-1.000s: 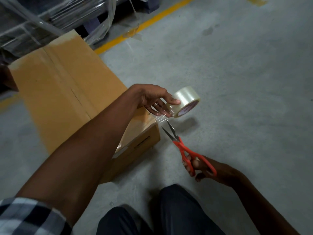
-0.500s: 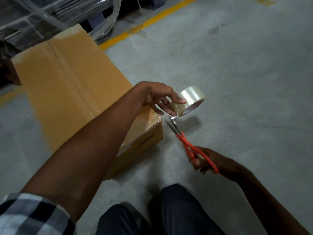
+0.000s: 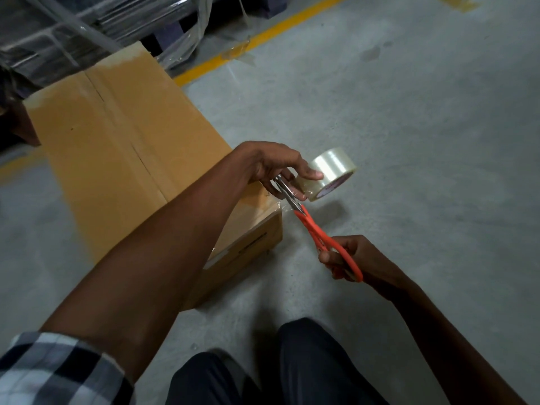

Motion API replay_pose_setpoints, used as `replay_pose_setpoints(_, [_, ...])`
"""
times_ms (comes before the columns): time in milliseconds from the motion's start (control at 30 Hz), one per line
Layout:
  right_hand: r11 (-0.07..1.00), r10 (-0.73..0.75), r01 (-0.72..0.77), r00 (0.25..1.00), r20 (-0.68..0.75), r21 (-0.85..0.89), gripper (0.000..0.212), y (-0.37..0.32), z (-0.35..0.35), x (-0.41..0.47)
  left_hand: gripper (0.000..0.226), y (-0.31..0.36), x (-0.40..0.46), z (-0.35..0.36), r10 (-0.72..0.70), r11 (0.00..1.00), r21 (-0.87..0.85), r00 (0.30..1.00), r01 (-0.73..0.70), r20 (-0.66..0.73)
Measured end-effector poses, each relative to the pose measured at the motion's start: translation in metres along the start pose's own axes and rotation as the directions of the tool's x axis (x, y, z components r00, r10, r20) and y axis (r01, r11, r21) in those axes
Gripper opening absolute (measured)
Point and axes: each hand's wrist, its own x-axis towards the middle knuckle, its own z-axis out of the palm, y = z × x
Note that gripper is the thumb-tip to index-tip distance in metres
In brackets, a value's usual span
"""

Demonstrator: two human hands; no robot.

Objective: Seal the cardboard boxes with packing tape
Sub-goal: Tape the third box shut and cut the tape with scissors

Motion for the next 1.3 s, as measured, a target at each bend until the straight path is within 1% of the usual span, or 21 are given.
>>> replay_pose_setpoints(33, [1.0, -0.009, 0.009, 0.999, -0.032, -0.011, 0.084, -0.001, 0.001, -0.002, 0.056, -0.001, 0.0, 0.0, 0.001, 1.0, -0.008, 1.0, -0.001, 0.001])
replay_pose_setpoints(200, [1.0, 0.008, -0.01, 0.994, -0.112, -0.018, 0.051, 0.013, 0.002, 0.002, 0.063, -0.003, 0.004, -0.003, 0.008, 0.987, -0.157, 0.998, -0.018, -0.061])
replay_pose_setpoints(267, [0.996, 0.067, -0.074, 0.99, -0.128, -0.05, 0.054, 0.024, 0.0, 0.004, 0.052, -0.003, 0.004, -0.004, 0.025, 0.968, -0.244, 0.991, -0.056, -0.13])
replay_pose_setpoints(367, [0.957, 0.153, -0.195, 0.968, -0.197, -0.214, 0.075, 0.061, -0.004, 0.02, 0.041, -0.004, 0.004, -0.004, 0.065, 0.91, -0.379, 0.961, -0.167, -0.267])
replay_pose_setpoints(433, [0.824, 0.236, -0.351, 0.926, -0.294, -0.445, 0.064, 0.092, -0.004, 0.036, 0.034, -0.007, 0.004, -0.004, 0.106, 0.875, -0.411, 0.93, -0.256, -0.352])
replay_pose_setpoints(500, [0.587, 0.191, -0.45, 0.885, -0.425, -0.673, 0.049, 0.112, 0.0, 0.045, 0.025, -0.01, 0.0, -0.003, 0.138, 0.854, -0.41, 0.899, -0.321, -0.415])
replay_pose_setpoints(533, [0.519, 0.145, -0.466, 0.874, -0.463, -0.717, 0.047, 0.118, 0.002, 0.048, 0.025, -0.011, -0.002, -0.002, 0.15, 0.855, -0.392, 0.887, -0.338, -0.437])
replay_pose_setpoints(667, [0.507, 0.086, -0.447, 0.877, -0.472, -0.737, 0.043, 0.119, 0.01, 0.054, 0.042, -0.013, -0.01, 0.005, 0.188, 0.883, -0.292, 0.849, -0.366, -0.494])
replay_pose_setpoints(733, [0.506, 0.048, -0.431, 0.879, -0.474, -0.747, 0.053, 0.114, 0.017, 0.056, 0.044, -0.012, -0.015, 0.006, 0.211, 0.885, -0.258, 0.828, -0.388, -0.52])
replay_pose_setpoints(800, [0.481, 0.1, -0.457, 0.877, -0.471, -0.748, 0.063, 0.103, 0.022, 0.053, 0.042, -0.013, -0.022, 0.006, 0.254, 0.882, -0.215, 0.807, -0.419, -0.534])
replay_pose_setpoints(833, [0.473, 0.134, -0.464, 0.878, -0.459, -0.749, 0.057, 0.094, 0.022, 0.051, 0.041, -0.014, -0.024, 0.005, 0.276, 0.88, -0.189, 0.794, -0.435, -0.542])
replay_pose_setpoints(900, [0.532, 0.104, -0.424, 0.892, -0.44, -0.733, 0.029, 0.064, 0.025, 0.043, 0.038, -0.016, -0.031, 0.003, 0.308, 0.871, -0.157, 0.765, -0.466, -0.566])
replay_pose_setpoints(933, [0.631, -0.017, -0.348, 0.887, -0.461, -0.693, 0.017, 0.047, 0.03, 0.038, 0.036, -0.017, -0.035, 0.001, 0.32, 0.86, -0.154, 0.748, -0.487, -0.581])
replay_pose_setpoints(967, [0.757, -0.185, -0.209, 0.84, -0.511, -0.619, 0.009, 0.026, 0.039, 0.031, 0.034, -0.018, -0.038, 0.0, 0.329, 0.846, -0.157, 0.731, -0.509, -0.598])
replay_pose_setpoints(1000, [0.846, -0.361, 0.002, 0.74, -0.568, -0.534, 0.007, 0.002, 0.052, 0.023, 0.032, -0.018, -0.041, 0.0, 0.33, 0.833, -0.164, 0.712, -0.529, -0.62])
replay_pose_setpoints(1033, [0.855, -0.487, 0.199, 0.627, -0.609, -0.479, 0.014, -0.022, 0.069, 0.017, 0.032, -0.017, -0.043, -0.001, 0.324, 0.821, -0.172, 0.693, -0.544, -0.644])
replay_pose_setpoints(1067, [0.829, -0.555, 0.323, 0.565, -0.61, -0.456, 0.023, -0.04, 0.088, 0.016, 0.031, -0.017, -0.045, -0.002, 0.313, 0.81, -0.185, 0.677, -0.556, -0.666])
replay_pose_setpoints(1100, [0.806, -0.591, 0.381, 0.555, -0.586, -0.452, 0.031, -0.052, 0.106, 0.019, 0.03, -0.017, -0.047, -0.003, 0.299, 0.799, -0.2, 0.664, -0.567, -0.685])
replay_pose_setpoints(1133, [0.8, -0.598, 0.393, 0.579, -0.554, -0.453, 0.037, -0.057, 0.122, 0.028, 0.028, -0.017, -0.048, -0.004, 0.286, 0.79, -0.215, 0.655, -0.574, -0.699])
replay_pose_setpoints(1200, [0.817, -0.57, 0.357, 0.617, -0.542, -0.453, 0.043, -0.054, 0.147, 0.049, 0.025, -0.019, -0.053, -0.007, 0.267, 0.78, -0.235, 0.648, -0.58, -0.714])
replay_pose_setpoints(1300, [0.842, -0.539, 0.356, 0.56, -0.629, -0.406, 0.044, -0.044, 0.158, 0.07, 0.02, -0.022, -0.066, -0.012, 0.262, 0.763, -0.248, 0.637, -0.597, -0.725])
